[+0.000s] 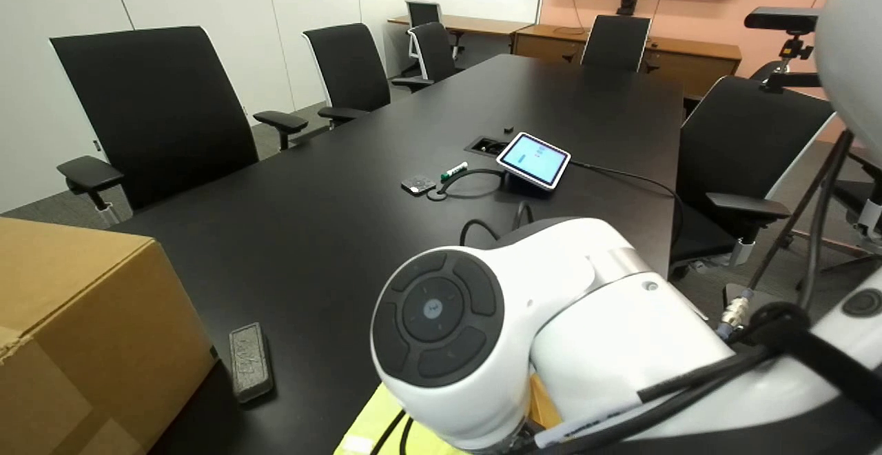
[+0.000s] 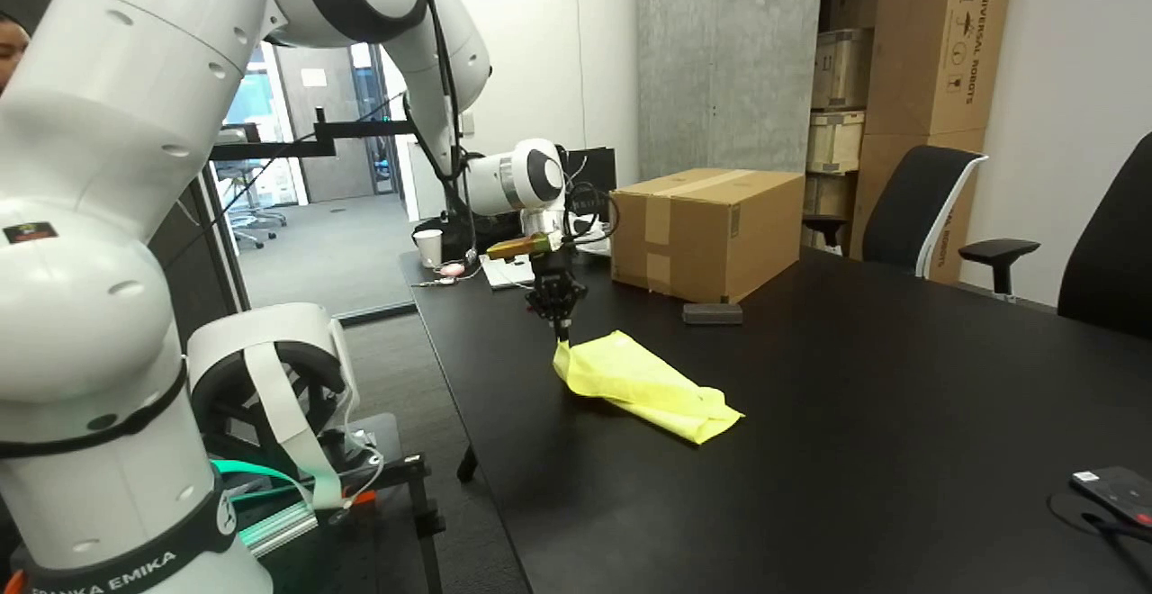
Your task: Fold the towel once
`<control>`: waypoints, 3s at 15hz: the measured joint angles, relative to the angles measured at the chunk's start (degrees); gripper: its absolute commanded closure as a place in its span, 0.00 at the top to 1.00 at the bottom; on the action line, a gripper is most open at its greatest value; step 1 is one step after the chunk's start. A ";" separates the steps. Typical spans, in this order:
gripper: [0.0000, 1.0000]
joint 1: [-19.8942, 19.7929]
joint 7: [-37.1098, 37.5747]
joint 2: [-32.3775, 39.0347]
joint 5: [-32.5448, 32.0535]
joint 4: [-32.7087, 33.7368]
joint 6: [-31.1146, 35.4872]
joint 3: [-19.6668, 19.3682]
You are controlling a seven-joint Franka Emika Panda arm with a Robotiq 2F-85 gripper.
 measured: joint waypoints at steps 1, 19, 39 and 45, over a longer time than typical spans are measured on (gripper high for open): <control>0.02 0.20 0.00 0.38 -1.19 1.66 -0.65 -0.14; 0.01 8.17 -6.38 22.50 -11.53 38.28 -3.78 -5.60; 1.00 -6.29 7.08 16.54 -1.22 31.05 -3.68 -10.73; 1.00 -11.86 8.44 5.00 11.72 15.21 -2.84 -9.24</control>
